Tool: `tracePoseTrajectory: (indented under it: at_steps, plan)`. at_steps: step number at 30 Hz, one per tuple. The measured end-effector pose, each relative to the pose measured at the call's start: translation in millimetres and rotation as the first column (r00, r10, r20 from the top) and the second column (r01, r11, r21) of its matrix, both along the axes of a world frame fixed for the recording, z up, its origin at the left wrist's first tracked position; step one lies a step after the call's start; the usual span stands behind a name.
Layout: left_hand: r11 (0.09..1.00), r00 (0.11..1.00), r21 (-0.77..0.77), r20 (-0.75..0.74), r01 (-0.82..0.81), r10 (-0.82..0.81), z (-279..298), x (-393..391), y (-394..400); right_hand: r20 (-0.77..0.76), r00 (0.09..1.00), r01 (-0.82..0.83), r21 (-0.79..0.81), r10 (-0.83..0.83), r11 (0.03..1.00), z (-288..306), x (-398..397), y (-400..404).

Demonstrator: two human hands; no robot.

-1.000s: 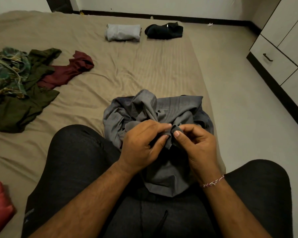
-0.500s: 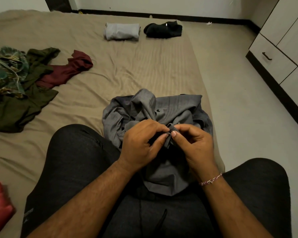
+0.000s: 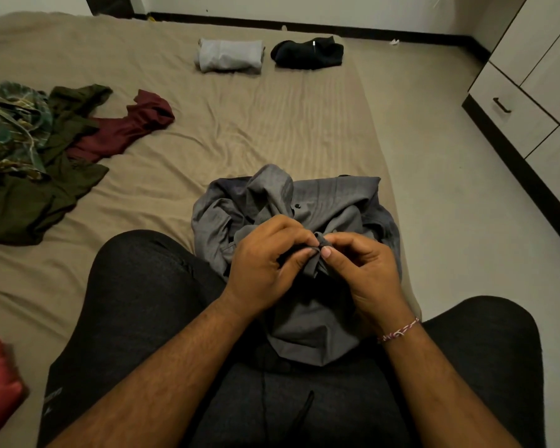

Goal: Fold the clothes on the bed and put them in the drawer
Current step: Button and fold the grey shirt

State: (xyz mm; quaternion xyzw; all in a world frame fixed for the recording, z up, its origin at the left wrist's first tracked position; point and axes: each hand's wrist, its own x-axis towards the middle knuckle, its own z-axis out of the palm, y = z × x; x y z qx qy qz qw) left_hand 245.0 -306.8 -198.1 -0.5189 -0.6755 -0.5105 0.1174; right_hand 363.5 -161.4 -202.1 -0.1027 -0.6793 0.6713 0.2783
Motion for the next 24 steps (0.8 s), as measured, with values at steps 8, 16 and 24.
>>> tracePoseTrajectory:
  at_steps: [8,16,24]
  plan:
    - [0.976,0.874,-0.077,0.463,0.206,-0.148,-4,-8,1,0.041,0.992,-0.116,-0.016,0.117,0.993,1,0,12]
    - [0.96,0.826,-0.077,0.532,0.268,-0.188,-5,-12,1,0.096,0.983,-0.16,0.019,0.158,0.987,-5,-3,16]
    - [0.981,0.86,-0.105,0.502,0.16,-0.087,-12,-11,6,0.095,0.995,-0.056,0.152,0.042,0.987,-8,-3,15]
